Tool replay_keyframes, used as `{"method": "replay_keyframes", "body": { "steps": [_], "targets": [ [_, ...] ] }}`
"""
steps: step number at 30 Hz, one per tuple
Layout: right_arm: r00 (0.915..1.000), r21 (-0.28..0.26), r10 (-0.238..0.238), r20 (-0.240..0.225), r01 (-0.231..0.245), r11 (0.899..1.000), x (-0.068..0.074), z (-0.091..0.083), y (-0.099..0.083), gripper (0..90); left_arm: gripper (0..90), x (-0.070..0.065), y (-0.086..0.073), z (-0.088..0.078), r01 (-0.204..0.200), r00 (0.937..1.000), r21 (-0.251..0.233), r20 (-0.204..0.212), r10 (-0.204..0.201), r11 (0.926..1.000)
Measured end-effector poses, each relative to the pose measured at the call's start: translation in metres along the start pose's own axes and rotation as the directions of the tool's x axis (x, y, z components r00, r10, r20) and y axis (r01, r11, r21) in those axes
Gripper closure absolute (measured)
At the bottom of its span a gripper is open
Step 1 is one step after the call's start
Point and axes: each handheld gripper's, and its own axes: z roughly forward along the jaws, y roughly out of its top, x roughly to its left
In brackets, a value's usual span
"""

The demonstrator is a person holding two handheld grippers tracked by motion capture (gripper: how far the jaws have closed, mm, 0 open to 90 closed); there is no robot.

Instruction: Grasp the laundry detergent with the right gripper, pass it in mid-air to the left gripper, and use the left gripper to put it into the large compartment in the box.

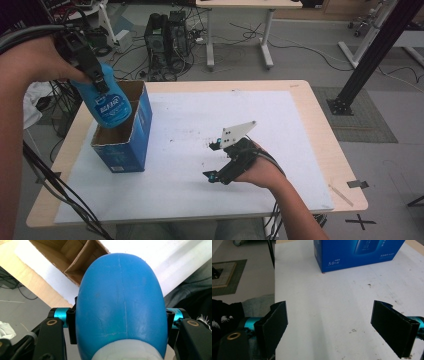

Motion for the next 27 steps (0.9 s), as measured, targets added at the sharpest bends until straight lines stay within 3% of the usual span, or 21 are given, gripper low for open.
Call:
{"method": "replay_keyframes", "body": {
  "steps": [6,11,14,17,27],
  "targets": [
    [1.0,0.006,0.004,0.001,-0.004,1.0,0.0,0.001,0.0,13.2,39.0,0.01,0.003,0.019,0.035,0.9992,0.016,0.021,-0.035,0.9993],
    [1.0,0.004,0.004,-0.005,-0.004,1.0,-0.001,0.002,-0.001,13.2,39.0,0.015,0.005,0.033,0.038,0.9991,0.039,0.021,-0.038,0.9985],
    [1.0,0.002,0.004,-0.007,-0.004,1.0,-0.001,0.002,-0.002,13.1,39.0,0.016,0.006,0.04,0.029,0.9994,0.049,0.016,-0.03,0.9984],
    [0.9999,0.007,0.014,-0.007,-0.014,1.0,0.0,0.003,-0.004,13.2,39.0,0.019,0.008,0.057,-0.016,0.9994,0.076,0.031,0.013,0.997],
    [0.9999,0.018,0.015,-0.004,-0.015,1.0,0.001,-0.002,-0.004,13.2,39.0,0.02,0.013,0.091,-0.05,0.9976,0.095,0.053,0.045,0.9942]
  ]
}}
